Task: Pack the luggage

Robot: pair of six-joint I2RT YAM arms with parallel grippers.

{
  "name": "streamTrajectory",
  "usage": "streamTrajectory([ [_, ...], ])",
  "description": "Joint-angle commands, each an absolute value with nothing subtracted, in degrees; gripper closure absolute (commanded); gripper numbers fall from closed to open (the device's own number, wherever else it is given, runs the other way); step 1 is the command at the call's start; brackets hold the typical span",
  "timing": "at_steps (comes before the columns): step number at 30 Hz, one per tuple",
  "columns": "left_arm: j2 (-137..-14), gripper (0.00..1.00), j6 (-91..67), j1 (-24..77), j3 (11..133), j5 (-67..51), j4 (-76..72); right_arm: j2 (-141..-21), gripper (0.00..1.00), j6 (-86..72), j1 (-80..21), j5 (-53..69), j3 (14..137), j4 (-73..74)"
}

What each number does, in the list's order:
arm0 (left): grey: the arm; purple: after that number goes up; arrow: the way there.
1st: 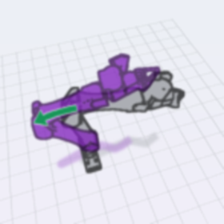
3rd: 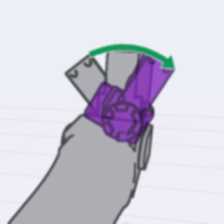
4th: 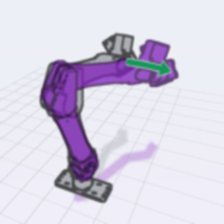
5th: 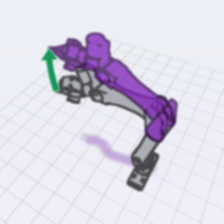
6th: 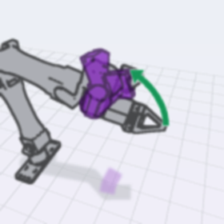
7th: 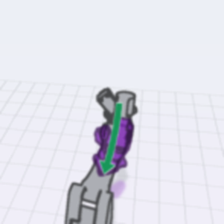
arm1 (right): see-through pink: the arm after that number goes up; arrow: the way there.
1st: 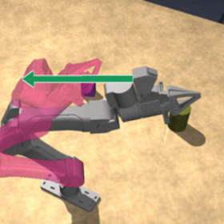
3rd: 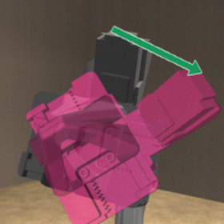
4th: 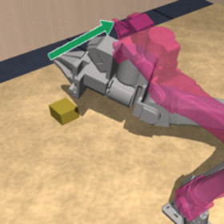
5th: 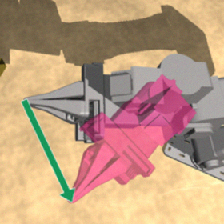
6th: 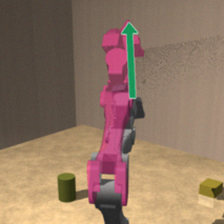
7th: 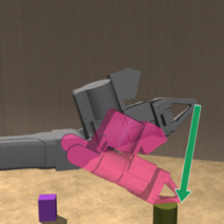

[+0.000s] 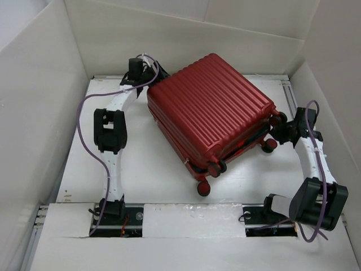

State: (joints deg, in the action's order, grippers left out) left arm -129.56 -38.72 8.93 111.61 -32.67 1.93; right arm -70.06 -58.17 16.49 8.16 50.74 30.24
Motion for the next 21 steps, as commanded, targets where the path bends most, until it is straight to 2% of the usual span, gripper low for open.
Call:
streamTrajectory([
  [1, -128.3, 0.33, -35.0, 12.5, 107.1, -37.0, -0.3, -73.5, 0.92, -60.9, 12.1, 14.7, 49.1, 21.6],
  [4, -123.8, 0.38, -36.6, 13.2, 99.4, -38.1, -4.9, -78.1, 0.91, -60.9, 6.6, 14.7, 51.4, 19.9],
  [5, -122.3, 0.39, -37.8, 13.2, 93.1, -38.1, -6.7, -80.0, 0.91, -60.9, 5.0, 14.7, 52.2, 19.9],
  [9, -113.6, 0.4, -39.6, 13.7, 80.0, -38.7, -12.0, -85.1, 0.91, -61.5, -2.1, 13.5, 56.2, 17.9],
  [15, -98.3, 0.41, -34.5, 14.2, 68.3, -34.2, -4.7, -93.1, 0.91, -57.8, -11.9, 14.5, 66.9, 17.2],
  [21, -82.5, 0.44, -33.8, 14.9, 55.0, -31.7, 3.9, -104.2, 0.91, -50.2, -19.5, 17.2, 81.5, 24.0],
])
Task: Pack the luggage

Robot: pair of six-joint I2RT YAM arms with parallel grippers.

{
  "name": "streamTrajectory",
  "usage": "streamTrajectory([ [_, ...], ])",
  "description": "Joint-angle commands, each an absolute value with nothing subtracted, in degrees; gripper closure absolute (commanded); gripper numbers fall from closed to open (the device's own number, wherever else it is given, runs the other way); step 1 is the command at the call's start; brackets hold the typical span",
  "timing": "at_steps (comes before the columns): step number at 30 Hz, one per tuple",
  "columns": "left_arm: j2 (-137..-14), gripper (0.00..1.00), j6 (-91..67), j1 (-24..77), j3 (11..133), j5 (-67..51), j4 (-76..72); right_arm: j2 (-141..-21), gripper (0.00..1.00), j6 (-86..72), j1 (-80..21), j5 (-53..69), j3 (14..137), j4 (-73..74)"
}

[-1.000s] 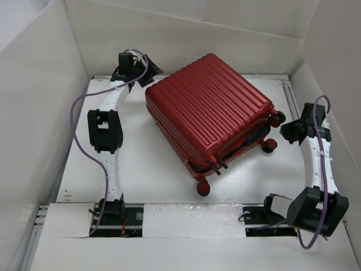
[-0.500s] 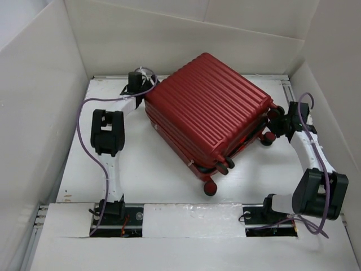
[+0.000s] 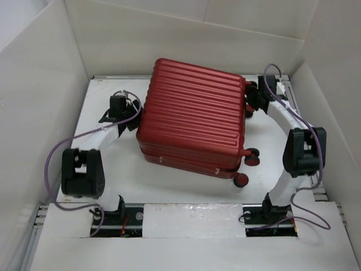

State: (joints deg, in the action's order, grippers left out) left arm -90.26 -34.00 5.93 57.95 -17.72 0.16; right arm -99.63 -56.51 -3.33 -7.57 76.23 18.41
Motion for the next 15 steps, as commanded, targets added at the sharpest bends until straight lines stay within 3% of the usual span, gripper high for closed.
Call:
streamTrajectory([
  [1, -80.9, 0.44, -33.2, 14.9, 53.9, -30.9, 5.7, -105.6, 0.91, -48.9, -20.4, 18.1, 86.6, 25.1],
  [6, -69.5, 0.44, -31.1, 15.5, 51.6, -25.0, 18.5, -112.3, 0.9, -41.3, -23.1, 15.2, 102.5, 35.1],
  [8, -67.6, 0.4, -30.2, 15.5, 54.6, -19.2, 22.8, -112.9, 0.82, -40.0, -22.6, 13.7, 107.5, 38.7],
  [9, -66.7, 0.37, -29.5, 15.5, 56.0, -16.4, 24.9, -111.2, 0.69, -39.4, -22.0, 12.9, 108.5, 39.4],
  [12, -65.9, 0.23, -29.5, 14.7, 60.4, -7.8, 28.0, -107.2, 0.43, -38.6, -17.9, 11.9, 109.1, 40.0],
  [15, -65.9, 0.17, -29.5, 11.4, 65.7, -7.3, 26.8, -100.6, 0.3, -38.6, -12.2, 13.5, 104.3, 40.0],
])
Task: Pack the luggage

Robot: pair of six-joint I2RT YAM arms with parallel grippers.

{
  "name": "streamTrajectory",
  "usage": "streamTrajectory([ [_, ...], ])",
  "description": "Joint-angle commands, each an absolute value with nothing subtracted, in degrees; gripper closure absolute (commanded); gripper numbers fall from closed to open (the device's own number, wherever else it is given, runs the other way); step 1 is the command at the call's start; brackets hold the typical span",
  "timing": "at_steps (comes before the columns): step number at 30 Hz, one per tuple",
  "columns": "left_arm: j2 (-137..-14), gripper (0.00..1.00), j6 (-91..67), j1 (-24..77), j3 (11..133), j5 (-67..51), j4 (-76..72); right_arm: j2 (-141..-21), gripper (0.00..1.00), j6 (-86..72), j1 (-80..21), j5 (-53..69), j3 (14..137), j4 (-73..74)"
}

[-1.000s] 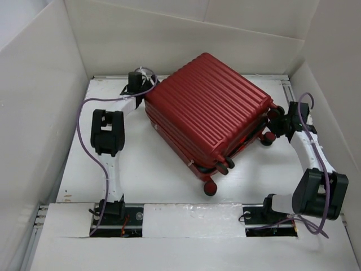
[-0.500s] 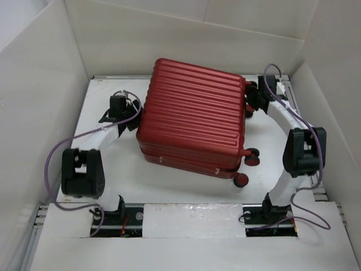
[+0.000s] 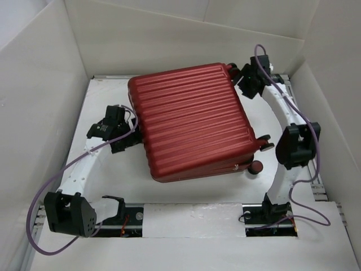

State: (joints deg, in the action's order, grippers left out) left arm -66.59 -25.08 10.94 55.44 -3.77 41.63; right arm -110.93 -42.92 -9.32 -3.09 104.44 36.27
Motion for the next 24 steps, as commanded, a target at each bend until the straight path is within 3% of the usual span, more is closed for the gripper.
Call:
streamTrajectory([
  [1, -67.2, 0.14, -29.5, 10.9, 67.7, -6.3, 26.2, -96.6, 0.24, -38.6, -10.8, 13.5, 102.3, 40.0],
  [6, -70.4, 0.07, -29.0, 10.9, 79.4, 0.4, 26.2, -84.3, 0.1, -40.9, -3.9, 15.5, 86.1, 36.0],
  [11, -73.8, 0.06, -28.2, 10.4, 82.5, -1.8, 28.0, -78.9, 0.07, -40.9, 1.4, 16.2, 74.1, 36.6],
  [16, -71.7, 0.27, -28.7, 9.8, 74.0, -4.0, 26.3, -77.2, 0.11, -40.3, 6.8, 14.9, 69.9, 38.0],
  [17, -71.7, 0.33, -28.7, 9.8, 72.4, -4.0, 26.3, -77.2, 0.16, -40.3, 7.4, 13.6, 68.3, 38.0],
  [18, -71.0, 0.47, -28.7, 9.8, 69.2, -4.5, 26.3, -76.3, 0.31, -40.3, 7.9, 13.6, 67.2, 38.0],
  [21, -69.4, 0.67, -28.1, 9.8, 62.1, -5.0, 26.9, -73.9, 0.59, -41.0, 10.4, 12.4, 61.8, 36.1],
  [22, -68.6, 0.81, -27.3, 9.8, 60.5, -5.0, 26.9, -73.4, 0.62, -41.5, 10.9, 12.4, 60.5, 35.4],
  [24, -67.5, 0.92, -25.9, 9.8, 57.5, -5.9, 28.3, -73.4, 0.63, -41.5, 12.0, 13.2, 57.3, 33.5],
])
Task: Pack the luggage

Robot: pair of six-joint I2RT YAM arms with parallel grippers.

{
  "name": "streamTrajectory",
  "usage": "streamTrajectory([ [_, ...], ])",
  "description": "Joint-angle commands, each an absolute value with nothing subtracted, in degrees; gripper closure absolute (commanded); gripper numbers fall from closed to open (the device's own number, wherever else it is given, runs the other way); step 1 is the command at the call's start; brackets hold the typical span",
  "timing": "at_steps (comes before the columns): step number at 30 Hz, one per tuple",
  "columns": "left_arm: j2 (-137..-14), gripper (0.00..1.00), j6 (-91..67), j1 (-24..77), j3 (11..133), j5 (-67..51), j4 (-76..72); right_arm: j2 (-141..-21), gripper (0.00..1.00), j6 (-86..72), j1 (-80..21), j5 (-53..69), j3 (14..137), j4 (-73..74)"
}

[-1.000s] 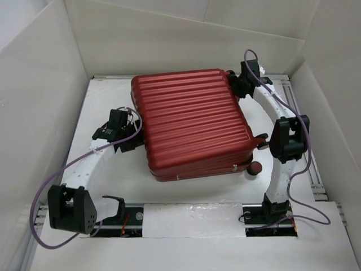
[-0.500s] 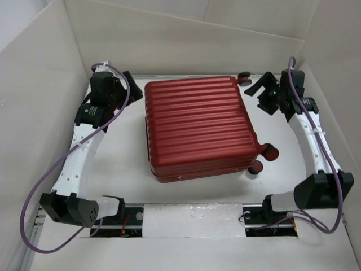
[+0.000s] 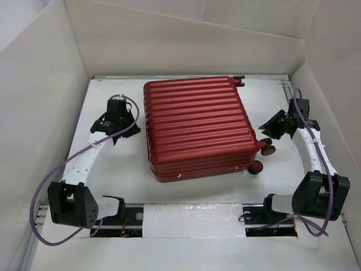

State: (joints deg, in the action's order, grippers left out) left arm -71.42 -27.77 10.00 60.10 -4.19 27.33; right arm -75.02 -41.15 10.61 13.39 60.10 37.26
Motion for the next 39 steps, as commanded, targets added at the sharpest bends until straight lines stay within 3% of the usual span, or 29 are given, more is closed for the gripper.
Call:
streamTrajectory([
  [1, -67.5, 0.95, -25.4, 9.8, 55.3, -5.9, 28.3, -74.7, 0.68, -41.5, 12.0, 14.6, 56.6, 32.7],
  [2, -66.8, 1.0, -24.4, 9.8, 54.2, -6.8, 29.2, -75.8, 0.69, -41.5, 12.0, 16.2, 55.9, 30.7],
  [5, -67.3, 1.0, -23.6, 9.8, 50.5, -12.9, 29.2, -80.8, 0.76, -41.5, 8.5, 20.3, 55.9, 30.0],
  [13, -66.8, 1.0, -25.5, 12.4, 43.8, -21.1, 26.9, -91.7, 0.77, -37.3, -3.1, 25.0, 63.9, 27.3],
  [21, -66.8, 1.0, -26.6, 14.0, 43.2, -27.4, 24.1, -109.8, 0.86, -36.6, -10.5, 34.9, 86.4, 26.9],
  [27, -72.8, 1.0, -31.0, 29.4, 50.0, -24.8, 20.1, -118.5, 0.86, -39.3, -13.1, 37.8, 106.1, 28.2],
  [31, -73.4, 1.0, -33.6, 31.4, 51.2, -25.4, 18.1, -120.5, 0.71, -39.8, -10.3, 35.1, 117.3, 31.4],
  [33, -72.8, 1.0, -33.6, 31.4, 52.6, -25.4, 18.1, -120.5, 0.53, -39.8, -8.8, 33.3, 123.8, 33.6],
  [36, -72.2, 0.96, -32.3, 31.4, 53.2, -26.2, 18.1, -119.2, 0.36, -39.8, -6.1, 31.4, 127.7, 35.9],
  [39, -68.9, 0.92, -31.2, 31.4, 54.8, -23.8, 22.1, -115.2, 0.29, -39.1, -4.1, 30.2, 125.4, 35.9],
])
